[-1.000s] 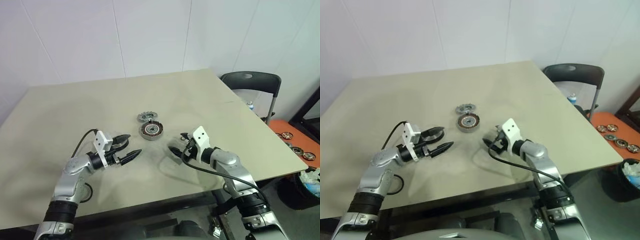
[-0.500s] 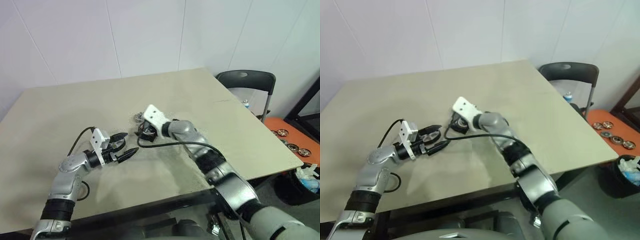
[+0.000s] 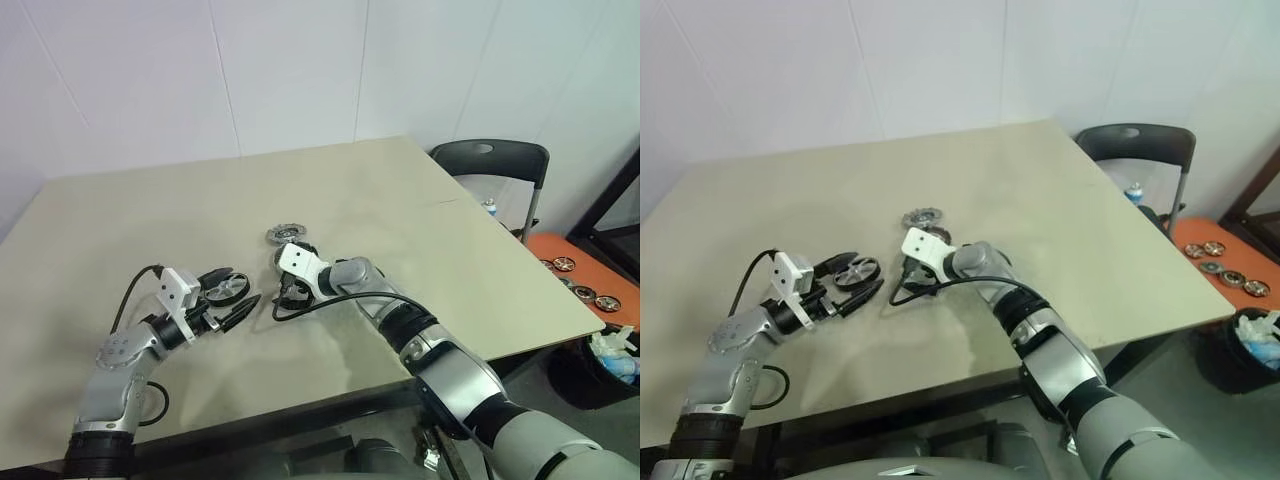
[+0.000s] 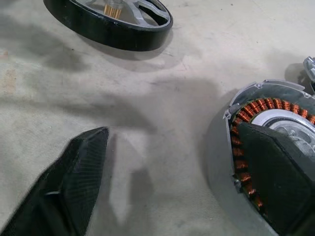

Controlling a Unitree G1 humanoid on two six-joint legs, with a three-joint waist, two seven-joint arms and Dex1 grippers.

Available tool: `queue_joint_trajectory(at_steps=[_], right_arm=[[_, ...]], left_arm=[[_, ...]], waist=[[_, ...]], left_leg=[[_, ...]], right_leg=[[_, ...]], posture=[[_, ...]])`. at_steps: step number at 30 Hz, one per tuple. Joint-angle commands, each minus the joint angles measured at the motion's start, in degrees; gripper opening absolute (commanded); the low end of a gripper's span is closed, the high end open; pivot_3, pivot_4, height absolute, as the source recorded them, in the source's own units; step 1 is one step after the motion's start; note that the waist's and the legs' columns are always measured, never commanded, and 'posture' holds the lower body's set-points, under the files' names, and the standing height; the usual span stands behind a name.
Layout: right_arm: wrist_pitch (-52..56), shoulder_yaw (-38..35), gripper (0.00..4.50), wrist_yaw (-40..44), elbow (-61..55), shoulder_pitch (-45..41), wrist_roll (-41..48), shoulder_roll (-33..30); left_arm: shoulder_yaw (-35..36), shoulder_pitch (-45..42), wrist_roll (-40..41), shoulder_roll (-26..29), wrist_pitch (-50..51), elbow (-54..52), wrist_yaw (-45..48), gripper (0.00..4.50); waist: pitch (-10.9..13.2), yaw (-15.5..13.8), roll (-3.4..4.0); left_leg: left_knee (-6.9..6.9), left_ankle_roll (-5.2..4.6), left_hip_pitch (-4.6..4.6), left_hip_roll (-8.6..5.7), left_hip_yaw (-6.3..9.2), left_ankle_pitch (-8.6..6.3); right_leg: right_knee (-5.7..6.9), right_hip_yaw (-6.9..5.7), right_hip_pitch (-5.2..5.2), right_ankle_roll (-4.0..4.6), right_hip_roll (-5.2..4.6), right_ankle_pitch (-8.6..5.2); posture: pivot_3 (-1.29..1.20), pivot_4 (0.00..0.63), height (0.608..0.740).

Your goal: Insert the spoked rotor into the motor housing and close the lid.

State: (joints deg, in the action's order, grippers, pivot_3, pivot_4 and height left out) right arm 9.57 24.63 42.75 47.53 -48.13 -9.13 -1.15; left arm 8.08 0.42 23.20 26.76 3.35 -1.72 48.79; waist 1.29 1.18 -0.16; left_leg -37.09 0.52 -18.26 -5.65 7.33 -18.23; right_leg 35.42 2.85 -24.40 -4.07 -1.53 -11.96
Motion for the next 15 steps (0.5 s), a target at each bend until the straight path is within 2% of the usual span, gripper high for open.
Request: queue_joint_trajectory(at_steps=[1,9,12,15], right_arm=[[0.85,-0.80,2.93,0.22,0.20,1.50,0.22,0.58],[1.97,-2.49,0.30,-0.30,-4.31,3.58,0.32,0.14],[2.07,-3.23,0.30,-0.89,-5.74,3.97,0.70,0.58],[4.83,-4.63,0.30,2.87,-10.27,4.69,4.04,0.93]], left_arm=[[1.59,0.25,0.76,0.15,-0.50,-2.75,-1.24,4.50],[1.81,-0.06,0.65,0.53,-0.78,-3.81,-2.74,4.50],[1.86,0.39,0.57,0.48,-1.00,-3.99,-3.15,4.50],[1.87,0.65,0.47,0.44,-1.10,-4.07,-3.40,4.50]], waist=[[-0.01,-0.06,-0.02],[0.00,-0.02,0.00],[0.00,-0.06,0.01],[0.00,-0.07,0.00]], left_leg=[[0.00,0.00,0.00,0.00,0.01,0.00],[0.05,-0.01,-0.08,0.00,0.00,-0.01],[0.08,0.00,-0.09,0.01,0.00,-0.02],[0.07,0.00,-0.09,0.01,0.00,-0.02]], right_leg=[[0.00,0.00,0.00,0.00,0.00,0.00],[-0.11,0.00,-0.07,0.00,0.00,0.00],[-0.15,0.00,-0.08,0.00,0.00,0.00],[-0.15,0.00,-0.08,0.00,0.00,0.00]], posture=[[0.00,0.000,0.740],[0.00,0.000,0.740],[0.00,0.000,0.740],[0.00,0.000,0.740]])
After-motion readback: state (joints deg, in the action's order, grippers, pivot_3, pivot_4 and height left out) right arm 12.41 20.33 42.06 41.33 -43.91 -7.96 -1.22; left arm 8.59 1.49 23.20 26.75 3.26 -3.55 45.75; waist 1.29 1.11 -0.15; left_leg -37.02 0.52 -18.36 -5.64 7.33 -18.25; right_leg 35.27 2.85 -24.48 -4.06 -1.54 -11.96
